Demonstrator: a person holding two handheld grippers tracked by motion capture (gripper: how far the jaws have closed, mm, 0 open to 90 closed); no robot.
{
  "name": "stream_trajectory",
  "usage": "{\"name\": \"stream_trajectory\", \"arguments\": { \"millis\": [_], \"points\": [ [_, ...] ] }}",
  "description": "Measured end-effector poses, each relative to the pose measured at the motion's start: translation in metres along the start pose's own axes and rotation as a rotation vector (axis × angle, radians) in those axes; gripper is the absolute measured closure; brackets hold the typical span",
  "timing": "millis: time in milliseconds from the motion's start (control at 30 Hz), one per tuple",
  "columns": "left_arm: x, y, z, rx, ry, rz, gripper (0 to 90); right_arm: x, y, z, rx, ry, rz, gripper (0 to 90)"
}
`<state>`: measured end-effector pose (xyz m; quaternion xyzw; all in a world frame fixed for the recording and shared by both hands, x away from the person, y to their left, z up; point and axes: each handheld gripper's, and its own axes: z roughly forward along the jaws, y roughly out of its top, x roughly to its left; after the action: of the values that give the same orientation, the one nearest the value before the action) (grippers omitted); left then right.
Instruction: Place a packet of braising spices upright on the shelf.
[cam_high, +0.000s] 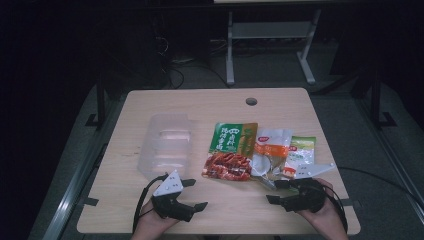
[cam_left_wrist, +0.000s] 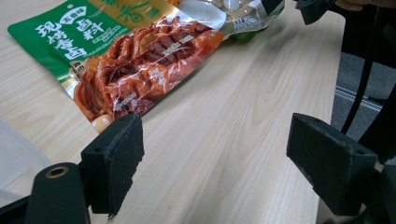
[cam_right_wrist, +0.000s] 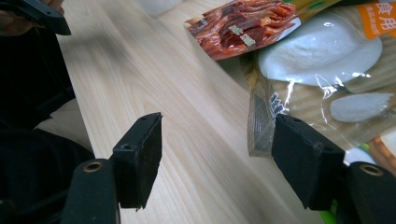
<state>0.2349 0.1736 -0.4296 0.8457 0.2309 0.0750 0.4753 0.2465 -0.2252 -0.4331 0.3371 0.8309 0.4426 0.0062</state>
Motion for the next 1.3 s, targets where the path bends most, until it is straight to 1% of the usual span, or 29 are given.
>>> {"name": "stream_trajectory", "arguments": {
  "millis": [100, 300, 433, 467, 533, 633, 667, 700, 767, 800, 967, 1000, 1033, 1067, 1133, 1167, 1233, 1300],
  "points": [
    [0.001, 0.001, 0.001, 0.009, -0.003, -0.003, 18.7, -0.001, 0.000, 0.001, -0.001, 0.004, 0.003, 32.6],
    [0.000, 0.001, 0.001, 0.017, 0.000, 0.019, 18.7, -0.003, 0.003, 0.002, -0.003, -0.001, 0.003, 32.5],
    [0.000, 0.001, 0.001, 0.016, -0.002, 0.011, 18.6, -0.003, 0.010, 0.001, -0.020, -0.007, 0.001, 32.5],
    [0.000, 0.000, 0.001, 0.011, 0.001, 0.009, 18.6, -0.005, 0.014, 0.002, -0.022, -0.011, -0.007, 32.5],
    [0.000, 0.000, 0.001, 0.009, 0.004, 0.006, 18.7, -0.006, 0.020, 0.001, -0.017, -0.023, -0.002, 32.5],
    [0.001, 0.000, 0.000, 0.008, 0.006, 0.001, 18.6, -0.009, 0.027, 0.001, -0.017, -0.016, -0.003, 32.4],
    [0.001, 0.000, 0.000, 0.007, 0.008, 0.000, 18.7, -0.013, 0.033, 0.001, -0.023, -0.009, 0.008, 32.0],
    [0.001, 0.000, 0.000, 0.005, 0.009, 0.000, 18.6, -0.015, 0.036, 0.001, -0.023, -0.008, 0.012, 31.9],
    [0.001, 0.000, -0.001, 0.002, 0.008, -0.002, 18.6, -0.015, 0.037, 0.001, -0.023, -0.010, 0.009, 31.9],
    [0.001, 0.000, -0.001, -0.001, 0.008, -0.008, 18.6, -0.018, 0.043, 0.001, -0.026, -0.009, 0.008, 31.8],
    [0.001, 0.000, -0.003, 0.001, 0.007, -0.003, 18.6, -0.021, 0.053, 0.003, -0.007, -0.008, 0.012, 31.6],
    [0.001, 0.000, -0.003, -0.001, 0.006, -0.004, 18.6, -0.024, 0.059, 0.006, 0.004, -0.007, 0.010, 31.6],
    [0.001, 0.000, -0.003, -0.001, 0.006, -0.004, 18.6, -0.024, 0.059, 0.006, 0.004, -0.007, 0.010, 31.6],
    [0.002, 0.000, -0.003, 0.003, 0.009, 0.000, 18.6, -0.026, 0.065, 0.010, 0.014, -0.007, 0.016, 31.6],
    [0.002, 0.000, -0.002, -0.002, 0.010, -0.002, 18.6, -0.027, 0.067, 0.011, 0.018, -0.006, 0.012, 31.6],
    [0.003, 0.000, -0.002, -0.002, 0.010, -0.003, 18.6, -0.031, 0.074, 0.015, 0.023, -0.013, 0.018, 31.6],
    [0.003, 0.000, -0.002, -0.007, 0.000, -0.019, 18.5, -0.034, 0.079, 0.018, 0.037, -0.019, 0.029, 31.6],
    [0.003, 0.000, -0.002, -0.007, -0.005, -0.021, 18.5, -0.038, 0.086, 0.020, 0.046, -0.026, 0.032, 31.6]
  ]
}}
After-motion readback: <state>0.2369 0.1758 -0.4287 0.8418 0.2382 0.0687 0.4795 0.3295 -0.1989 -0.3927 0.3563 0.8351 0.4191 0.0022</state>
